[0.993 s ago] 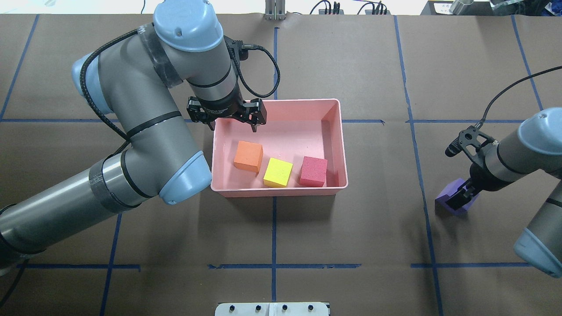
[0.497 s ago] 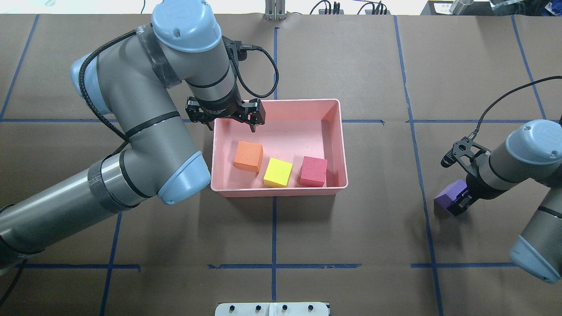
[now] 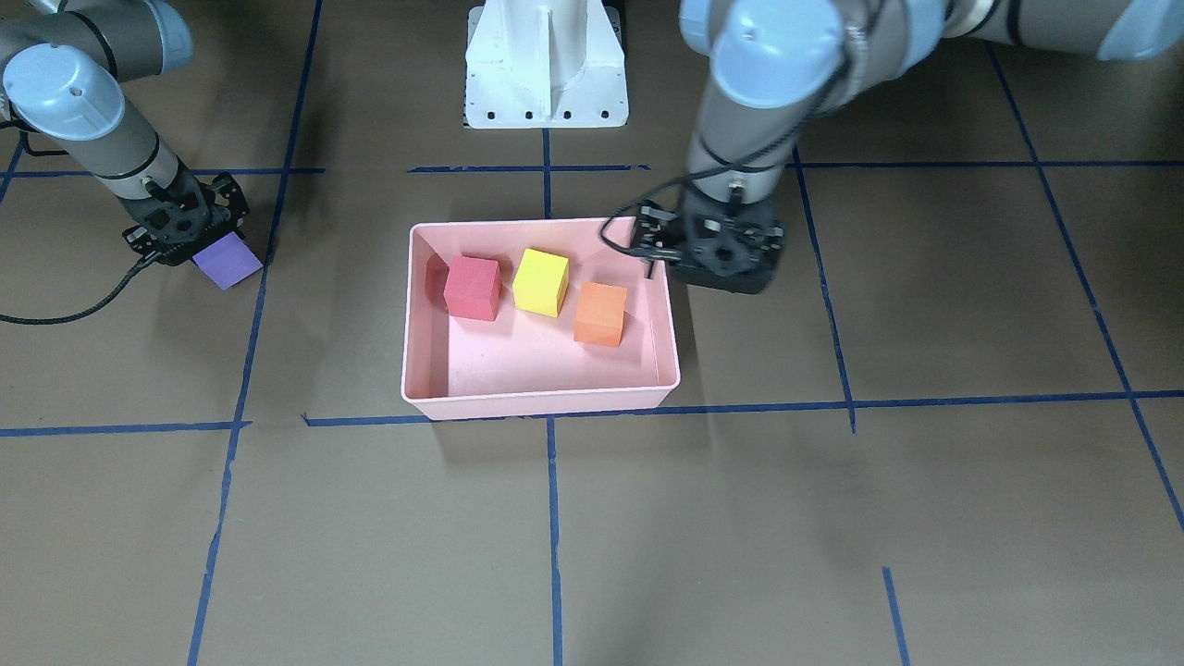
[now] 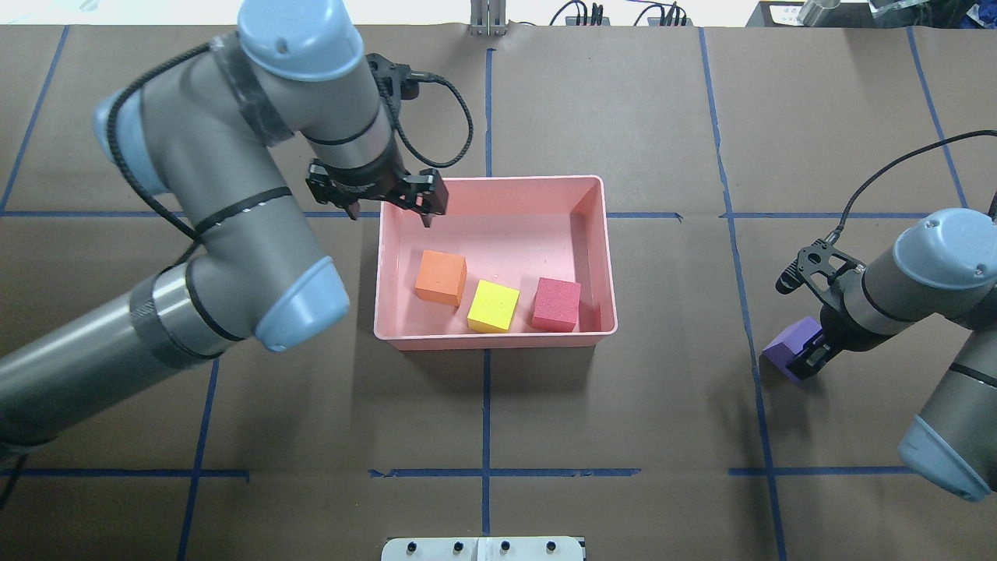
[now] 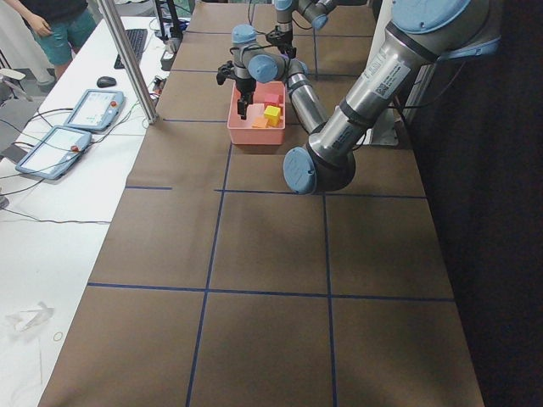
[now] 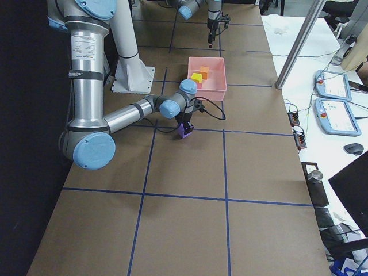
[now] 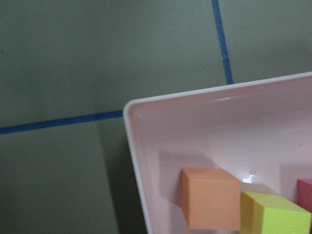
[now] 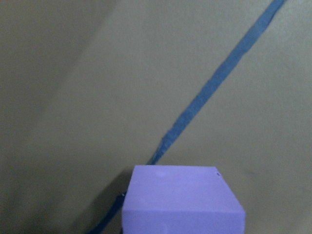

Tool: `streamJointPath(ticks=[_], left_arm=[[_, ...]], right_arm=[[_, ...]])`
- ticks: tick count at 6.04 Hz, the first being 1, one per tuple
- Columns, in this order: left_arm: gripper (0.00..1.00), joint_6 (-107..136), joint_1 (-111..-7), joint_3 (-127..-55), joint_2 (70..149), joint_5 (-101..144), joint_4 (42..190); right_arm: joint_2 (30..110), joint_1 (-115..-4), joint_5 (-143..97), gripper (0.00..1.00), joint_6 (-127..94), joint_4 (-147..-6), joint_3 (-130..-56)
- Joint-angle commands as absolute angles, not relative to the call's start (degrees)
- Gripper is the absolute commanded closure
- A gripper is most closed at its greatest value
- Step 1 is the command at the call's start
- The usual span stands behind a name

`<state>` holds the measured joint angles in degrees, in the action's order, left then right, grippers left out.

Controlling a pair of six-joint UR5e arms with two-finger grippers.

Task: Place blocks into pink bin with both arms
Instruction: 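Drop the purple cube into the bin with the right gripper while the left arm withdraws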

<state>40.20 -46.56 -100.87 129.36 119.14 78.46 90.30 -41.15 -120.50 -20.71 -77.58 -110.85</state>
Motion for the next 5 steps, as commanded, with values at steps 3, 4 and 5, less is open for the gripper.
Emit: streamJointPath(ticks=[3,4,5], left_arm=[[0.00,4.7,-70.1,-100.4,110.2,131.9,78.7],[0.00,-4.4,-77.6,-100.2,104.3,133.1,78.7],[0.00,-7.8,-80.7,-100.3,102.8,133.2,78.5]], right_arm=[[62.8,-43.2,-123.5,0.70,-44.7,-101.9,-111.5],[59.0,-43.3,-123.3,0.70,-48.7,-103.0,-110.9],[53.9,-43.2,-123.1,0.71,-54.4,-103.0,-108.0]])
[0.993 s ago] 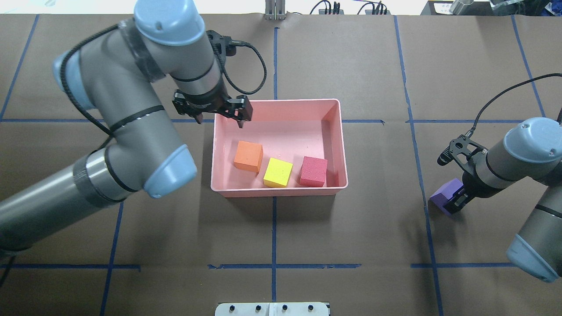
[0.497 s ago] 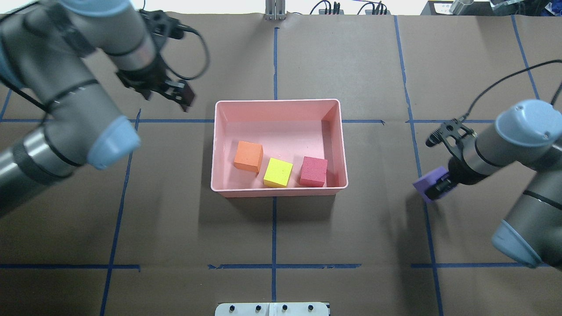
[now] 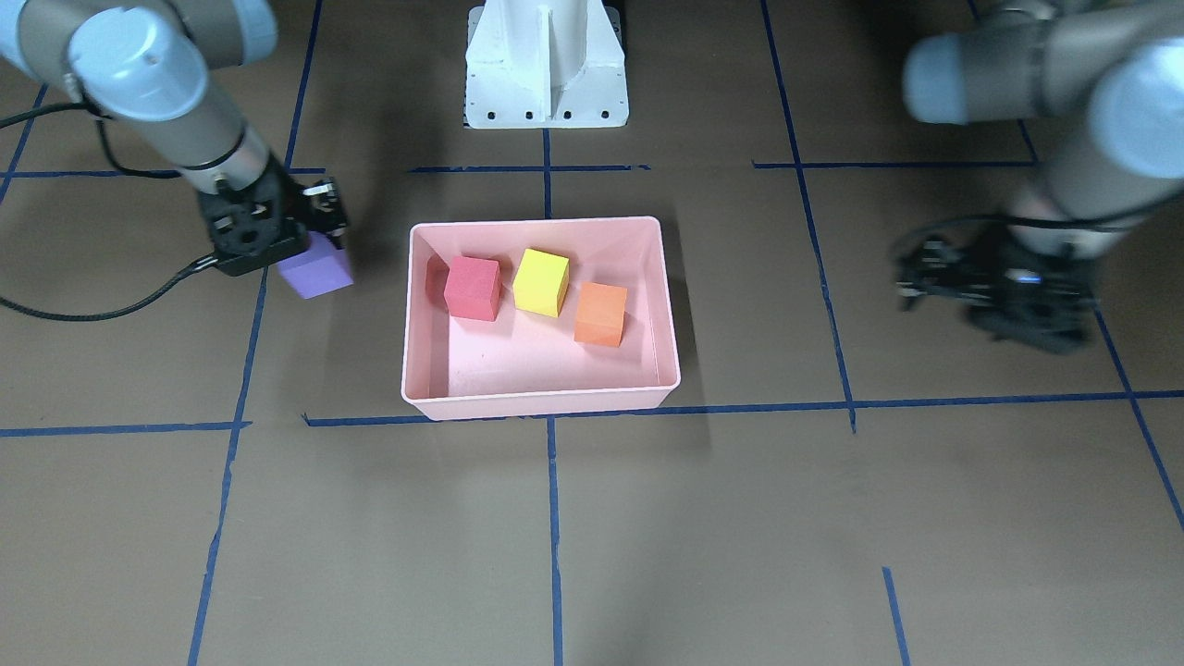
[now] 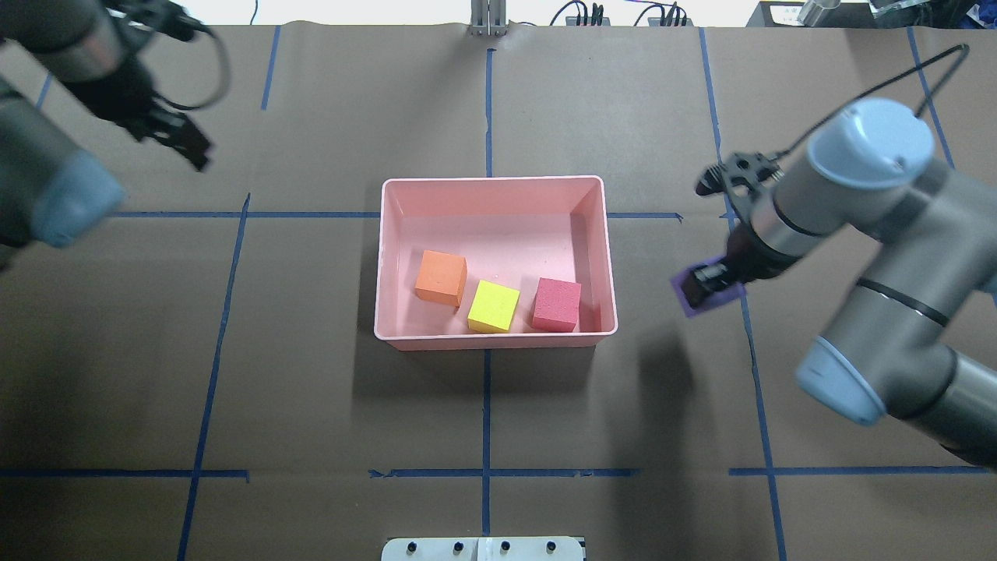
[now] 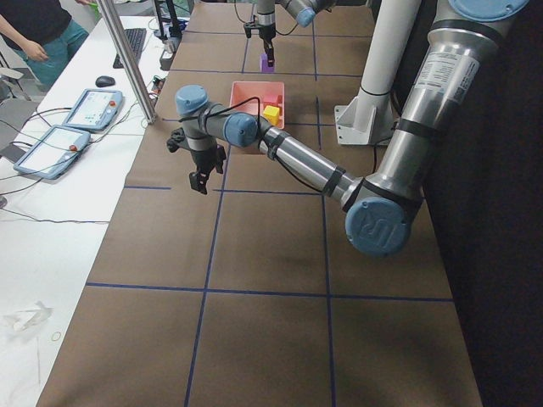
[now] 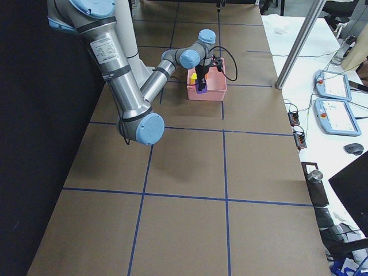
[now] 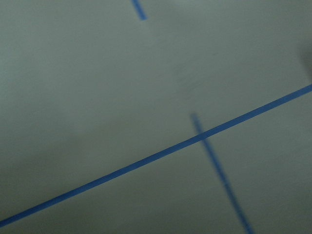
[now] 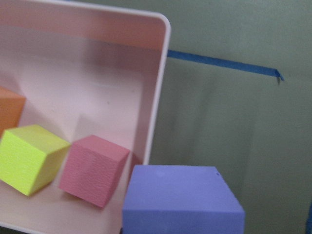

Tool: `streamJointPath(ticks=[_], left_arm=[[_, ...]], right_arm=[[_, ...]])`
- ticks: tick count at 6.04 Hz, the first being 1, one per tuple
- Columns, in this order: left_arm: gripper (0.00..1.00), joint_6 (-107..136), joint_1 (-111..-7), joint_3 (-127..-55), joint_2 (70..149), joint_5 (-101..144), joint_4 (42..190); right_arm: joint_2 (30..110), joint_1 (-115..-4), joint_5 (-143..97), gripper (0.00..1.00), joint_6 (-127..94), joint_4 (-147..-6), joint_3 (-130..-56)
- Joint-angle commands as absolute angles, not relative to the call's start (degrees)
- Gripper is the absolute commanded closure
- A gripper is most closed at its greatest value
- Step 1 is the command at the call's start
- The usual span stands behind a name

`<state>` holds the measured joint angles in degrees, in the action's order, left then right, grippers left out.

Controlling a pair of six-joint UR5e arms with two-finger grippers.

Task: Place blocks into pink bin with both arms
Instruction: 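Drop the purple cube into the bin with the right gripper while the left arm withdraws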

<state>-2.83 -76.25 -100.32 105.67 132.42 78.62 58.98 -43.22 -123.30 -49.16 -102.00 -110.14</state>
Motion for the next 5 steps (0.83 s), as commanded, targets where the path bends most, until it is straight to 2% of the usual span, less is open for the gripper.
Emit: streamJointPath(ticks=[1,2,3,5], left_arm=[[0.00,-8.0,-80.8,-100.5,100.9,133.3,78.7],[0.00,-8.1,-80.8,-101.2,98.1,133.3,78.8],[0.00,-8.3,-81.2,-101.5,95.1,133.2,80.6],[0.00,-8.2,-82.5,-101.5,88.9,133.3,87.7]], right_arm=[[45.4,-42.1,-121.9,0.71,-61.6,-102.8,-100.5],[39.6,-40.4,-119.5,0.67,-66.2,-102.7,-94.5],[37.0,-38.6,-116.2,0.02,-69.7,-100.6,-91.1],[37.1,-38.6,-114.9,0.00,-69.6,-99.6,-90.4]])
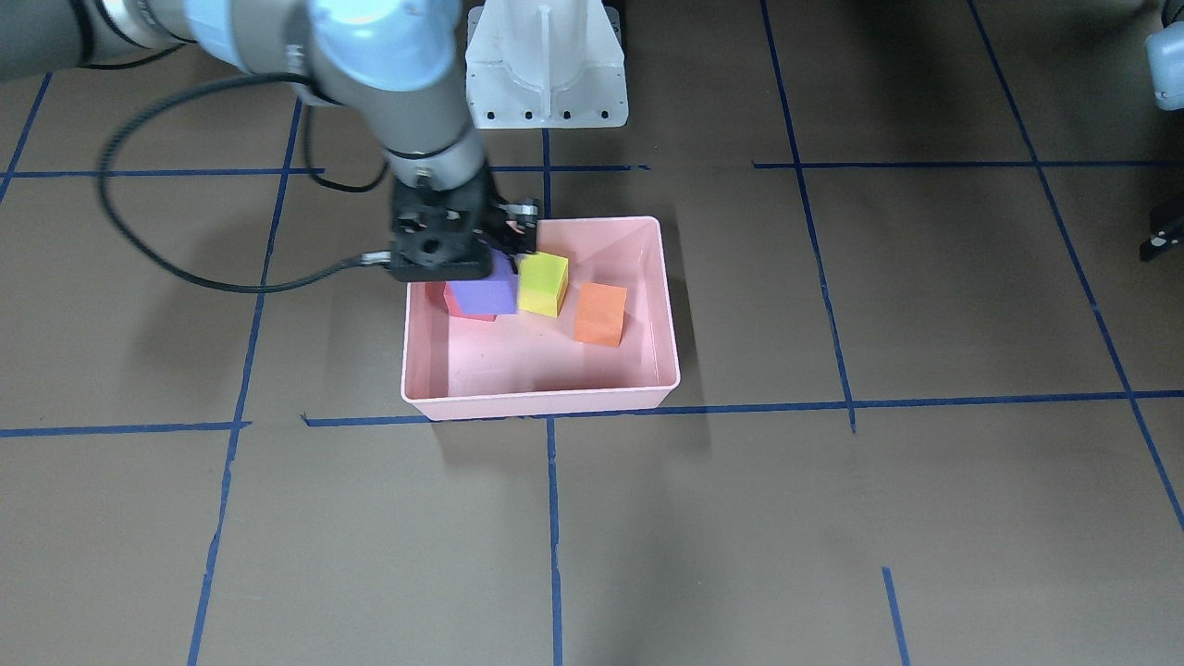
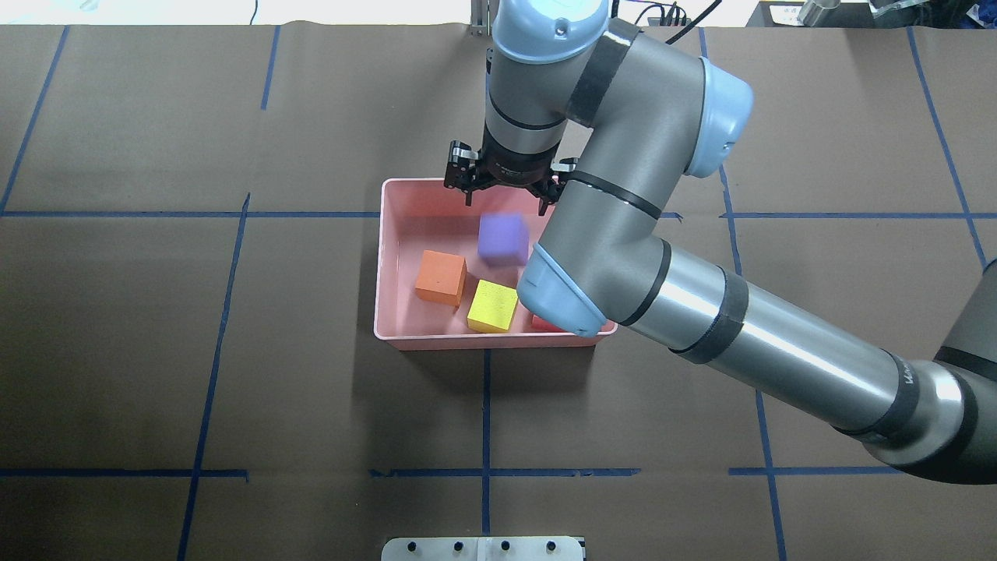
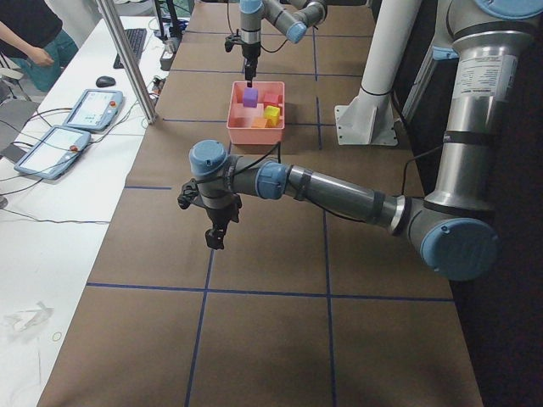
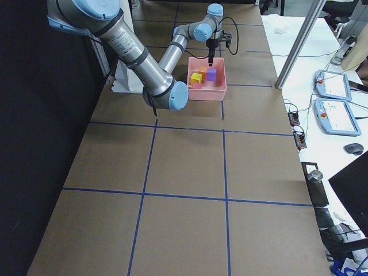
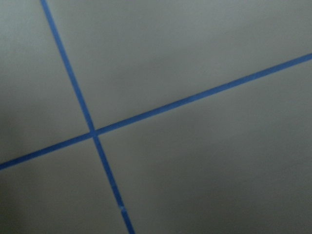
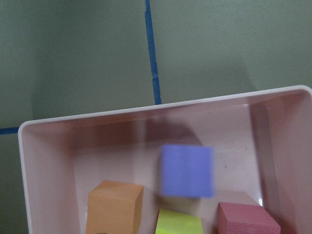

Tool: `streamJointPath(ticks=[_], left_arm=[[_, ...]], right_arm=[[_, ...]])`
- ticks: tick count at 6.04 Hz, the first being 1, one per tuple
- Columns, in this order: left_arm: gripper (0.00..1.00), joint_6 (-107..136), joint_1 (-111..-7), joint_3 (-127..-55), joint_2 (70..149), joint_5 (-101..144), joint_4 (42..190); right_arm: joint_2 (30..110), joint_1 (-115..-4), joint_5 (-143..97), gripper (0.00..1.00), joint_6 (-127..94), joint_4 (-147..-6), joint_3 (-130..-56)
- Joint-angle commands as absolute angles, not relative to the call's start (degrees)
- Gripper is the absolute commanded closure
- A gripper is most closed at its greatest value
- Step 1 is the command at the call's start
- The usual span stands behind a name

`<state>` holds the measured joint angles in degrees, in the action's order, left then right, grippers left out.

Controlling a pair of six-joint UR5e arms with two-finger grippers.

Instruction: Place blocks into pink bin with both arms

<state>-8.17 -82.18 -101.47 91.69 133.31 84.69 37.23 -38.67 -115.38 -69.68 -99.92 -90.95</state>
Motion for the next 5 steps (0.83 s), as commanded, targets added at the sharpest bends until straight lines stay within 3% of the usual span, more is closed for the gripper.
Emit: streamJointPath(ticks=[1,3,5], left_arm=[[0.00,-8.2,-82.5,-101.5,87.9,133.3,88.9],[0.00,-8.0,-83.0,-101.5,86.1,133.1,88.9],[0.00,-8.2,-86.3,-101.4,83.0,132.5,88.9]], right_arm=[[37.4,-39.8,-115.7,0.00,-69.3,-99.6,-90.7],[45.6,-46.3,-122.0,0.00,-59.1,-99.8,-96.9],[55.1,-58.3,-130.8,0.00,-39.0,-99.9,-98.4]])
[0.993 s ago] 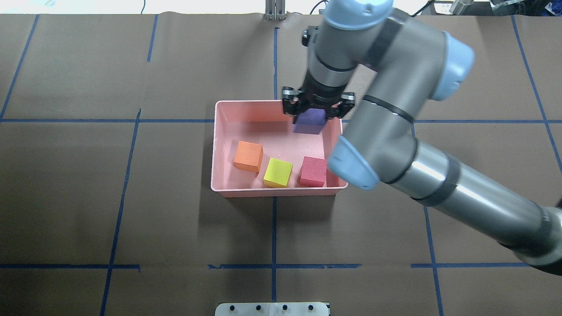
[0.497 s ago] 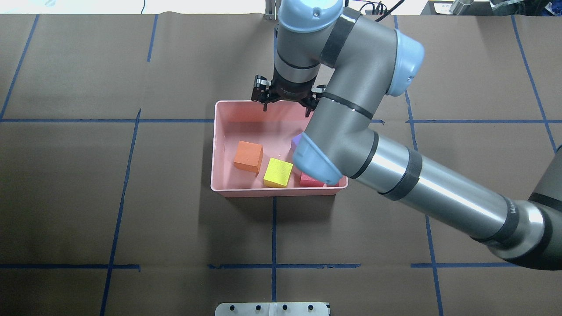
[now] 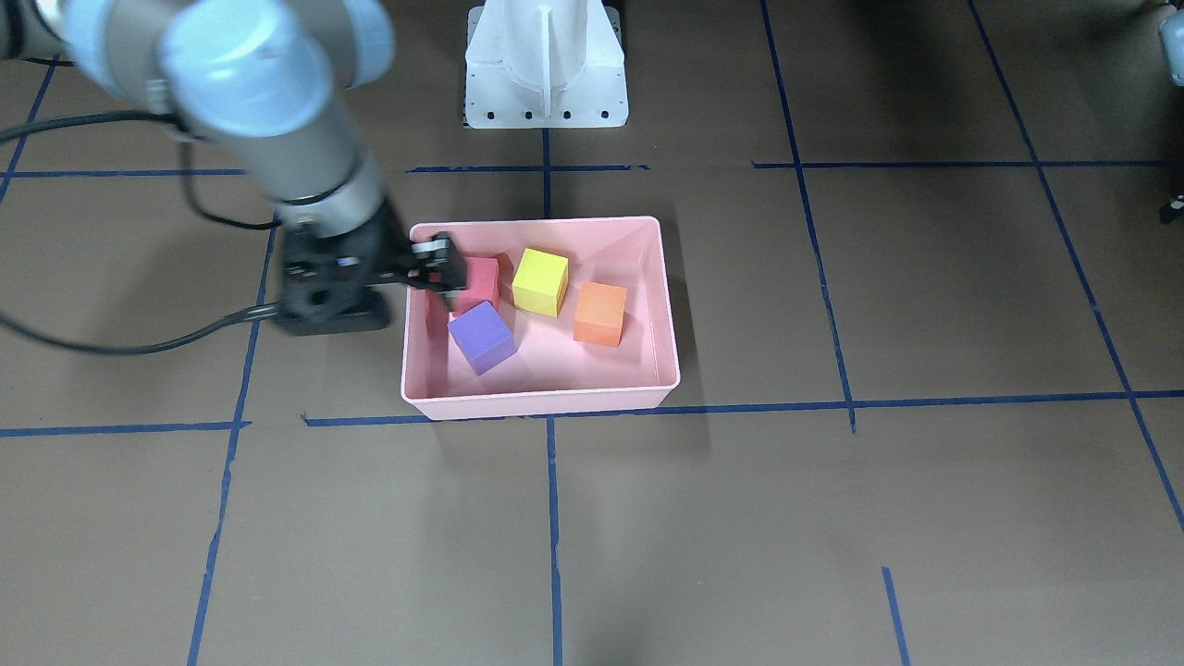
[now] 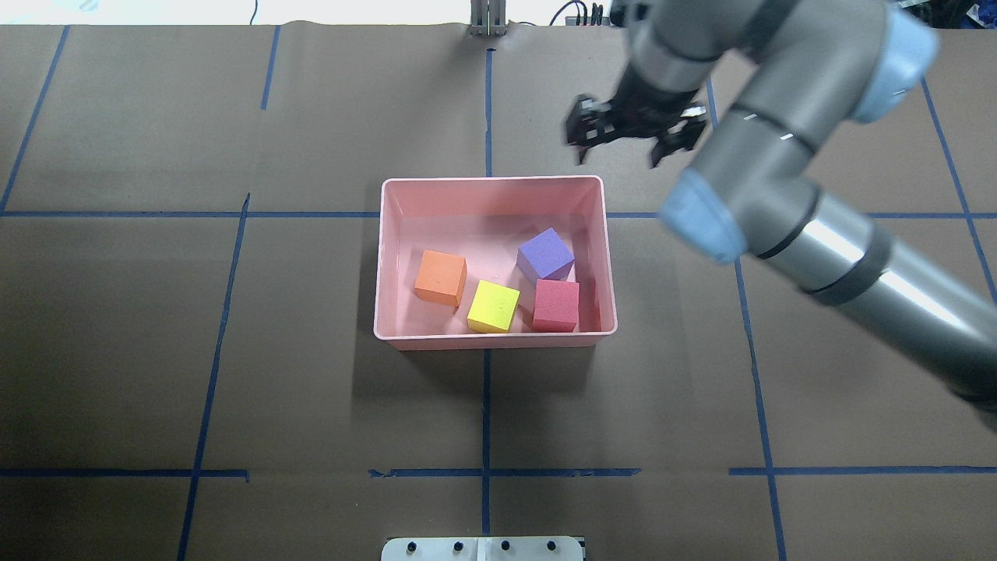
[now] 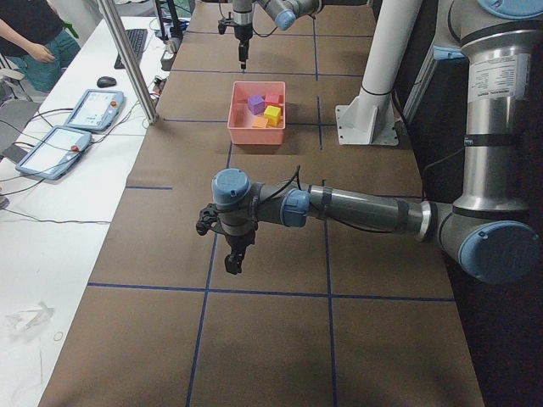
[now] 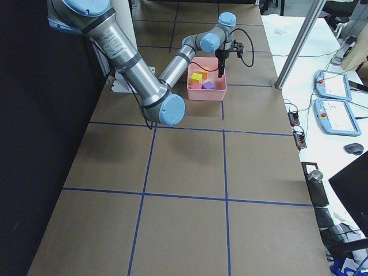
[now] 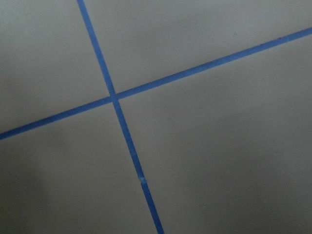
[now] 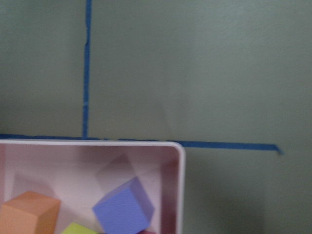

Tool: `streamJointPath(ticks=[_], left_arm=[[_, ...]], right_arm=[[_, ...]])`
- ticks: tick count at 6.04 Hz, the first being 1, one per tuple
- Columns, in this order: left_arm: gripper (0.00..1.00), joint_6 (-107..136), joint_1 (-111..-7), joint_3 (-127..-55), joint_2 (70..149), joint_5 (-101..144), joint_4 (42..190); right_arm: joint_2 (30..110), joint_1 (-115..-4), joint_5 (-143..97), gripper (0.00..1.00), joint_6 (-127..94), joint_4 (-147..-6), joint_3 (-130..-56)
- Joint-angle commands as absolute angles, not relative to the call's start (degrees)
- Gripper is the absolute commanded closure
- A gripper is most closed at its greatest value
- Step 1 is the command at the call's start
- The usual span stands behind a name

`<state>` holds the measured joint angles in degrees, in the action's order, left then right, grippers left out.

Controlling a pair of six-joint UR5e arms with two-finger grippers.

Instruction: Place blocks into pink bin with both arms

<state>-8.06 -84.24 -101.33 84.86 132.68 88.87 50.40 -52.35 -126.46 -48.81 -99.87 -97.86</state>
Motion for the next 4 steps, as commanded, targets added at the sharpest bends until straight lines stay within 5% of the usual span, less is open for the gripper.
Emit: streamJointPath(ticks=[1,4], left_arm=[[0.00,-8.2,-89.0,-101.3,81.4,133.0,88.0],[0.00,-7.5,-89.2,-101.3,85.8,132.5,80.3]], right_arm=[[59.2,-64.0,-131.3,0.00,-26.0,-99.9,-97.0],[75.3,-79.3,-134.8,0.00,9.4,-99.2,-93.3]])
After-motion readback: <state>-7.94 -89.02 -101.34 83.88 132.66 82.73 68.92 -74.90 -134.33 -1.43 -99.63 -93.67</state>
